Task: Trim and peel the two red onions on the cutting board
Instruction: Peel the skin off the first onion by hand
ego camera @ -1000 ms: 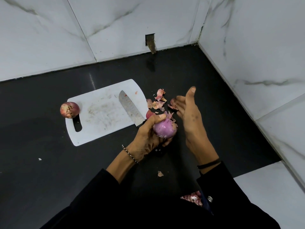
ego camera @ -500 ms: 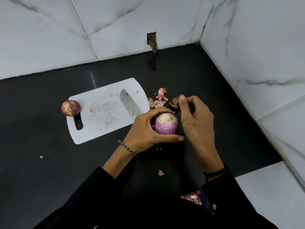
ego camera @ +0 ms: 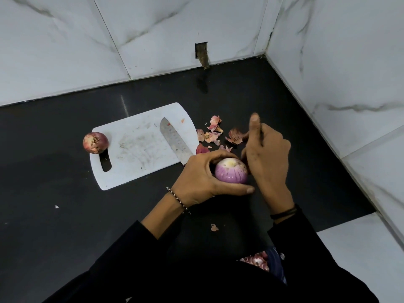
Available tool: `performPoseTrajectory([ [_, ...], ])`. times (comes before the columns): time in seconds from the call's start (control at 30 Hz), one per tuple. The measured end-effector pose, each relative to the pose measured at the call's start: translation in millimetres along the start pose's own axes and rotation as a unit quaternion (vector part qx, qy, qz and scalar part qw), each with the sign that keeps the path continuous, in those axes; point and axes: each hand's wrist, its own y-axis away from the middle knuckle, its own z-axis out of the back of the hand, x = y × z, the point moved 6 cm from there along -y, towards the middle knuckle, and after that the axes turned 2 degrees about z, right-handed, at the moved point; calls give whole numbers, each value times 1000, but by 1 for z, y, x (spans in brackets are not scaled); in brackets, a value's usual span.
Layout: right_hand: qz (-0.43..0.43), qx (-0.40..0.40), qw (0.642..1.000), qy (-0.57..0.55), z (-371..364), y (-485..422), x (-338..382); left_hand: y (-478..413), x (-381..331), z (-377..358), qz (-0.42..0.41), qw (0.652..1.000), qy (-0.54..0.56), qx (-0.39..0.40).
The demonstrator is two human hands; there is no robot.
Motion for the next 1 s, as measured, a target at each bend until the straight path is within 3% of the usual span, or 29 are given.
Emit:
performPoseTrajectory([
  [0.13,9,23,999,-31,5,6,4,-2,7,2,24,999,40,-24],
  [0.27,67,44,997,18,-7,19,14,-4,7,6,30,999,36,-21],
  [0.5,87,47,992,76,-16,21,23,-7,1,16,27,997,-74,16],
  [0.67,73,48,985,149,-15,12,29,-9,-16,17,-27,986,-161,30],
  [0.8,47,76,970,224,-21,5,26,-9,-13,13,-25,984,-170,42],
  [1.0,-35,96,993,52,-11,0,5,-6,1,10,18,996,-78,33],
])
